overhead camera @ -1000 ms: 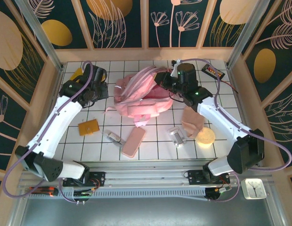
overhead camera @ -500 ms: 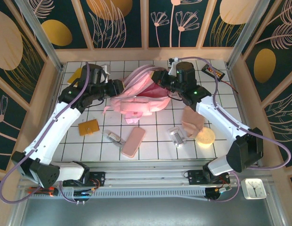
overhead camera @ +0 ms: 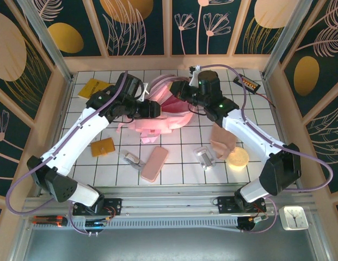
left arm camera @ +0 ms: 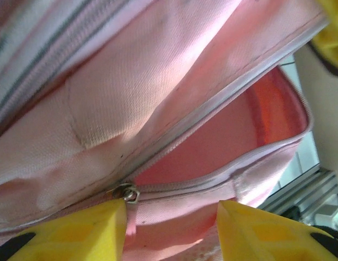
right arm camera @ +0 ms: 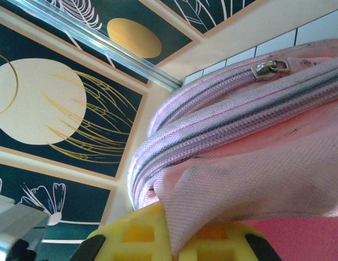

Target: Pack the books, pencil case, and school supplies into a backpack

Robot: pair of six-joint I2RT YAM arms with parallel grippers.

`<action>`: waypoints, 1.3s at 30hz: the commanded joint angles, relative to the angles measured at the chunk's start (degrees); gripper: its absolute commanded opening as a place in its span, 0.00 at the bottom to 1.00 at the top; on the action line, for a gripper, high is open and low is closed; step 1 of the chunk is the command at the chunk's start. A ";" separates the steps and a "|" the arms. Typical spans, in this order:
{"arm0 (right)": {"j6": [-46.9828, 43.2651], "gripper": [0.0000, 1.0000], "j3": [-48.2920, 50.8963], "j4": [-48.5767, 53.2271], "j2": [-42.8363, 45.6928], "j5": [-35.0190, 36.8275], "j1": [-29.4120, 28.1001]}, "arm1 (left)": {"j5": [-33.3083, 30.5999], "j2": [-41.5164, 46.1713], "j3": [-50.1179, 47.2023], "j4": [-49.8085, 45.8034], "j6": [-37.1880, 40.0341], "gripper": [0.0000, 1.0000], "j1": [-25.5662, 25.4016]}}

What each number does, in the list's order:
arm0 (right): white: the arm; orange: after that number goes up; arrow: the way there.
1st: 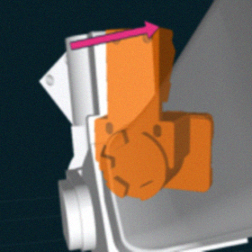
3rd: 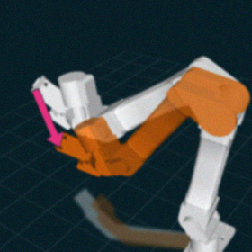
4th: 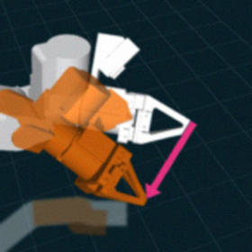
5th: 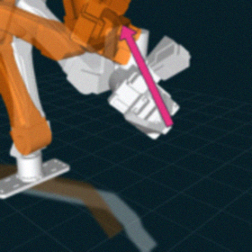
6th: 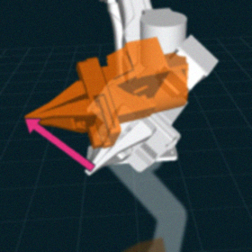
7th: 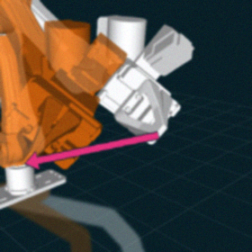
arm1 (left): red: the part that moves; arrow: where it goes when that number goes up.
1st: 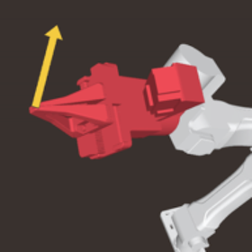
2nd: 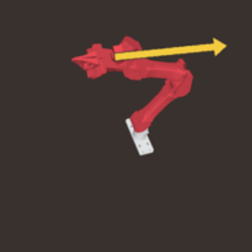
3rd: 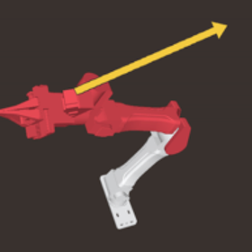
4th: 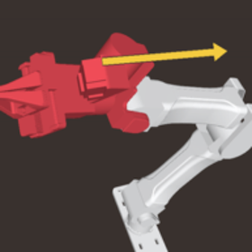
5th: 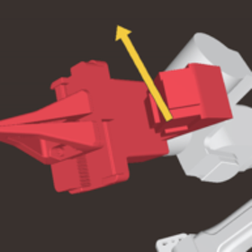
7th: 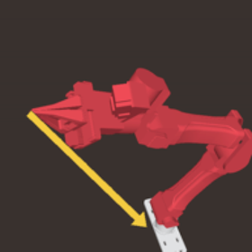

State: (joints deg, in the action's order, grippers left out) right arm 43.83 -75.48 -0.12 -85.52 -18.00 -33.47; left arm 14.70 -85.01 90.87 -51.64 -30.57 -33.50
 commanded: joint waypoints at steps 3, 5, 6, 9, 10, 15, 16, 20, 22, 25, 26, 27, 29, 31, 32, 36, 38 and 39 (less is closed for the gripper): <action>-0.54 0.00 -4.54 -7.99 0.54 1.03 -0.83 | -5.76 -1.72 1.31 -7.38 2.45 0.46 -0.15; -0.59 0.00 -4.76 -7.85 0.45 1.17 -0.81 | -6.44 -2.13 1.29 -7.70 2.25 0.46 -0.16; -0.54 0.00 -4.79 -7.83 0.44 1.21 -0.91 | -6.57 -2.30 1.24 -7.69 2.34 0.46 -0.09; -0.25 0.00 -4.94 -7.97 0.51 1.43 -1.05 | -7.48 -2.68 1.35 -7.46 2.74 0.44 -0.17; -0.32 0.00 -5.04 -7.96 0.44 1.55 -1.06 | -7.40 -2.86 1.39 -7.00 2.87 0.44 -0.19; 0.19 0.00 -5.51 -8.23 0.22 1.96 -1.15 | -4.57 -4.04 0.16 -2.50 2.71 0.25 -0.21; 0.09 0.00 -5.55 -8.18 0.17 2.13 -1.08 | -4.33 -4.31 0.18 -2.46 2.78 0.17 -0.19; -1.04 0.00 -5.79 -6.42 0.36 2.66 -1.11 | -9.28 -4.02 1.07 -5.19 4.11 0.00 -0.14; -2.40 0.00 -5.84 -4.54 0.70 3.22 -0.96 | -12.81 -3.45 1.67 -7.52 4.88 0.00 -0.11; -4.48 0.00 -4.60 -2.65 1.85 4.34 -0.14 | -15.42 -1.57 0.98 -9.03 5.45 0.00 0.97; -5.02 0.00 -3.96 -2.27 2.33 4.70 0.30 | -15.74 -0.81 0.34 -9.28 5.66 0.00 1.80; -5.28 0.00 -3.36 -2.11 2.75 4.81 0.91 | -15.91 -0.24 -0.50 -9.52 5.86 0.00 2.51; -5.99 0.00 -1.82 -2.02 3.84 4.73 1.78 | -15.64 1.25 -2.83 -9.36 6.57 0.00 4.22; -6.82 0.00 -0.83 -2.32 4.67 4.41 1.83 | -15.65 2.73 -4.73 -9.01 7.02 0.00 5.97; -7.25 0.00 -0.38 -2.28 5.08 4.02 3.74 | -15.64 3.31 -5.32 -8.96 7.41 0.00 6.94; -6.35 0.00 1.07 -4.00 5.82 0.50 5.34 | -14.38 3.74 -5.86 -7.26 8.99 0.00 8.53; -5.36 0.00 1.65 -5.18 5.97 -0.57 5.22 | -14.06 3.39 -5.59 -6.24 8.78 0.00 8.53; -4.68 0.00 1.72 -5.53 5.91 -0.90 5.20 | -13.85 3.45 -5.47 -5.71 8.86 0.00 8.54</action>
State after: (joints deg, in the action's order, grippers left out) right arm 39.18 -73.45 3.22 -83.37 -16.88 -28.23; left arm 0.12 -81.84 85.49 -58.57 -23.38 -24.95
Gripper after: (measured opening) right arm 0.059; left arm 0.047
